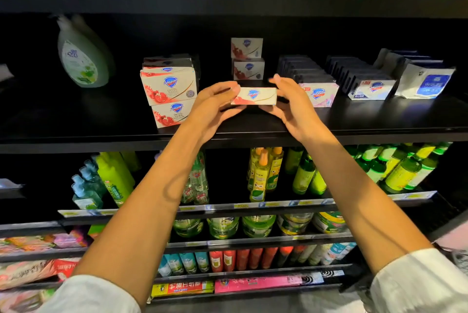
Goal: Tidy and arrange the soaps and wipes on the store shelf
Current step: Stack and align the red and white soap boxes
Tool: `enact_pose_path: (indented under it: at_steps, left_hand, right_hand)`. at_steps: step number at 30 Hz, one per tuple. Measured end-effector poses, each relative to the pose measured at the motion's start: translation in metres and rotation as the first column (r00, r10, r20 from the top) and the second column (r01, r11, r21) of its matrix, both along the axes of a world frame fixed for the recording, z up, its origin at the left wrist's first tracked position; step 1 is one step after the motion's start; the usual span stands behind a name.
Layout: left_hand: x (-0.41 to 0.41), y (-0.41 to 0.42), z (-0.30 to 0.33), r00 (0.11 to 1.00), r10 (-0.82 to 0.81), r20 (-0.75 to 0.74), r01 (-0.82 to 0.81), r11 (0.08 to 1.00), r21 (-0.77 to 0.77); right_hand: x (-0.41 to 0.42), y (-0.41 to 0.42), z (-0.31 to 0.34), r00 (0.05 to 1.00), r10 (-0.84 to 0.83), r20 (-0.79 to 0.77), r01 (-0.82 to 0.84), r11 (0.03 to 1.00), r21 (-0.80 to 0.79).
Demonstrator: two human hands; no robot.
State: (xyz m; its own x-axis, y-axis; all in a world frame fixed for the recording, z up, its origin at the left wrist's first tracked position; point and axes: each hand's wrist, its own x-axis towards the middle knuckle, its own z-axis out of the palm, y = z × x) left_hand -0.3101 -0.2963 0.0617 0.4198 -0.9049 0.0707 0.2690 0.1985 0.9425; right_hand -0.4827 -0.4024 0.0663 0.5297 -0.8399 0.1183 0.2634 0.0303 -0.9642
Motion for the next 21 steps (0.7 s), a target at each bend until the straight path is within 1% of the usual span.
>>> enact_pose_path:
  at_steps: [2,5,9,14,18,21]
  left_hand:
    - [0.002,0.000,0.000,1.000,-0.015,0.004,0.015,1.000,-0.014]
    - [0.005,-0.001,-0.002,0.998,-0.026,0.054,0.027,1.000,-0.014]
    - [0.006,-0.002,-0.003,0.996,-0.035,0.088,0.036,0.999,-0.017]
    - [0.003,-0.002,-0.002,0.991,-0.055,0.123,0.057,0.998,-0.017]
    - [0.002,-0.001,0.000,0.997,-0.037,0.066,0.039,0.999,-0.015]
    - [-0.002,-0.003,-0.002,0.994,-0.024,0.110,0.023,1.000,0.013]
  right_hand:
    - [0.000,0.000,0.003,1.000,0.013,-0.013,-0.012,1.000,0.027]
    - [0.001,0.000,0.008,0.997,0.036,-0.067,-0.032,0.997,0.063]
    - [-0.001,-0.004,0.007,0.992,0.051,-0.112,-0.047,0.998,0.035]
    - [-0.006,-0.005,0.000,0.994,0.063,-0.085,-0.064,0.998,-0.008]
    - [-0.008,-0.006,-0.003,0.996,0.068,-0.053,-0.069,0.997,-0.036]
    - [-0.010,-0.006,-0.003,0.996,0.072,-0.046,-0.074,0.996,-0.058]
